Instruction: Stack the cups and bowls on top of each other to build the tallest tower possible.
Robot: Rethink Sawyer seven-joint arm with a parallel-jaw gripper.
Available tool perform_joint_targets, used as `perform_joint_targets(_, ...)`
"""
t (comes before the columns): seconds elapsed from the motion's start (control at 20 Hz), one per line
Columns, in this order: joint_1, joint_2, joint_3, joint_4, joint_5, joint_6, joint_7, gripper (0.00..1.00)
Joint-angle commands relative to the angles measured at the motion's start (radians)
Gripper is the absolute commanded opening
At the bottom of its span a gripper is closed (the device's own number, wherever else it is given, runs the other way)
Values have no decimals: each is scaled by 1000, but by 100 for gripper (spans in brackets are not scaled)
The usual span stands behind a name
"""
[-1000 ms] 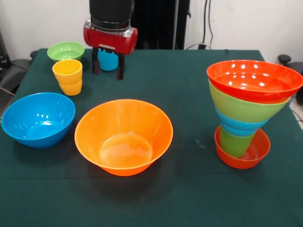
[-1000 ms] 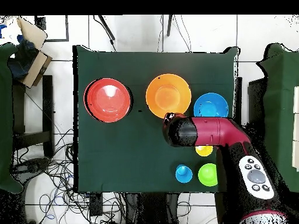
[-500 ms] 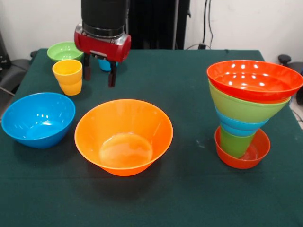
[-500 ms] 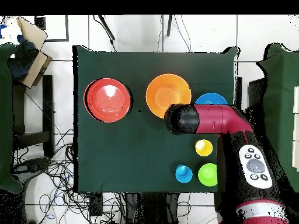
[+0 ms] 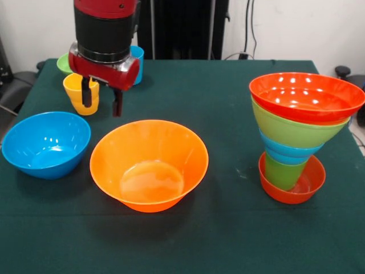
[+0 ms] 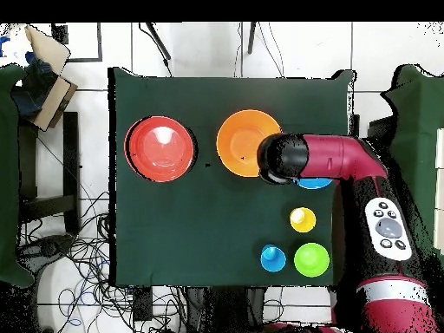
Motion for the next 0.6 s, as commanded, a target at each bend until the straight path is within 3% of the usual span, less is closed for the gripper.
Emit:
perform_joint_targets(0.05,-29,-28,100,-75,-41,293,-419,100)
perform_joint_targets(0.3,-85,-22,152,-32,-37,300,-492,100)
perform_joint_targets(0.6,-94,85,158,-47,-126,161,-508,100)
